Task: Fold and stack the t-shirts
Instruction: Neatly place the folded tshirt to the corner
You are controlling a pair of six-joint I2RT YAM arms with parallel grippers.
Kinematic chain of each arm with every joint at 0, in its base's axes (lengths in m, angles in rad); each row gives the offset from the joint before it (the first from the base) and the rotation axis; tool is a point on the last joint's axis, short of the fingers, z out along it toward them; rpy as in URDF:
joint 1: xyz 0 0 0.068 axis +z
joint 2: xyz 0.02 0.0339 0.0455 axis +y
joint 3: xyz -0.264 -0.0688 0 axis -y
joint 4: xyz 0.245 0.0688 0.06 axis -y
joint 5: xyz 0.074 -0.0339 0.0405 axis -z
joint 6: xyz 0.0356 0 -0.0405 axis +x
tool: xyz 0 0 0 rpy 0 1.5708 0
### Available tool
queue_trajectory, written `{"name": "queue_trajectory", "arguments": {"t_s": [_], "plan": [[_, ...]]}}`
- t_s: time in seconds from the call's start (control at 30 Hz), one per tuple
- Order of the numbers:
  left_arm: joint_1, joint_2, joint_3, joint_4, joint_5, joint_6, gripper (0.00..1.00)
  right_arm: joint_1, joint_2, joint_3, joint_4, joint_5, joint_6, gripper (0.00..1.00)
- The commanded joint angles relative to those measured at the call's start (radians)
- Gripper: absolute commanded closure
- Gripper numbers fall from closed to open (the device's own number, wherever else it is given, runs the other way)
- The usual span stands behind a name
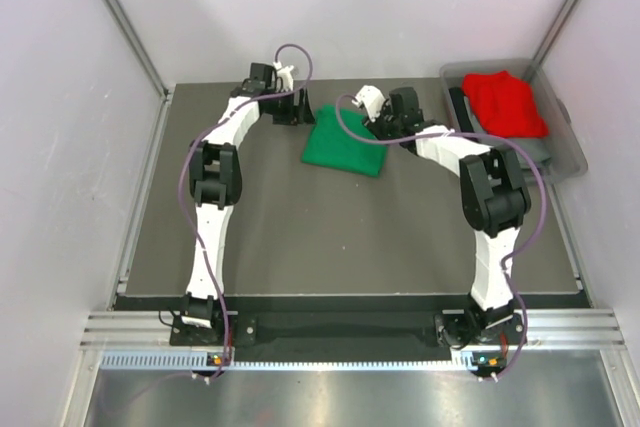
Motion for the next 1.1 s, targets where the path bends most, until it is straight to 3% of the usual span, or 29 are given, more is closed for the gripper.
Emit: {"name": "queue_trajectory", "arguments": {"t_s": [0.0,0.33,0.43,0.47,0.57,0.6,0.67,0.83,1.07], "plan": [[-0.015,0.062,0.031,0.019,0.159,-0.036,0.19,0.008,0.016,0.072,-0.02,-0.04,0.037,0.62],[-0.018,0.14,0.047,0.037,0.27,-0.08,0.31,0.005,0.142,0.27,-0.164,-0.028,0.063,0.62],[-0.021,0.155,0.042,0.042,0.293,-0.091,0.43,0.004,0.141,0.273,-0.152,-0.029,0.077,0.62],[-0.025,0.155,0.042,0.043,0.296,-0.092,0.57,0.005,0.139,0.27,-0.15,-0.031,0.08,0.62],[-0.03,0.157,0.037,0.043,0.297,-0.094,0.73,0.005,0.116,0.255,-0.159,-0.029,0.086,0.62],[-0.03,0.152,0.034,0.045,0.293,-0.091,0.86,0.005,0.102,0.241,-0.161,-0.029,0.085,0.63],[-0.028,0.122,0.019,0.033,0.264,-0.056,1.0,0.002,0.034,0.174,-0.161,-0.025,0.071,0.63],[0.004,0.022,-0.008,-0.079,0.069,0.078,1.0,0.002,-0.224,-0.038,-0.151,0.017,0.002,0.63],[0.113,-0.136,-0.215,-0.164,-0.072,0.174,1.0,-0.012,-0.569,-0.329,-0.188,0.075,-0.021,0.63]]}}
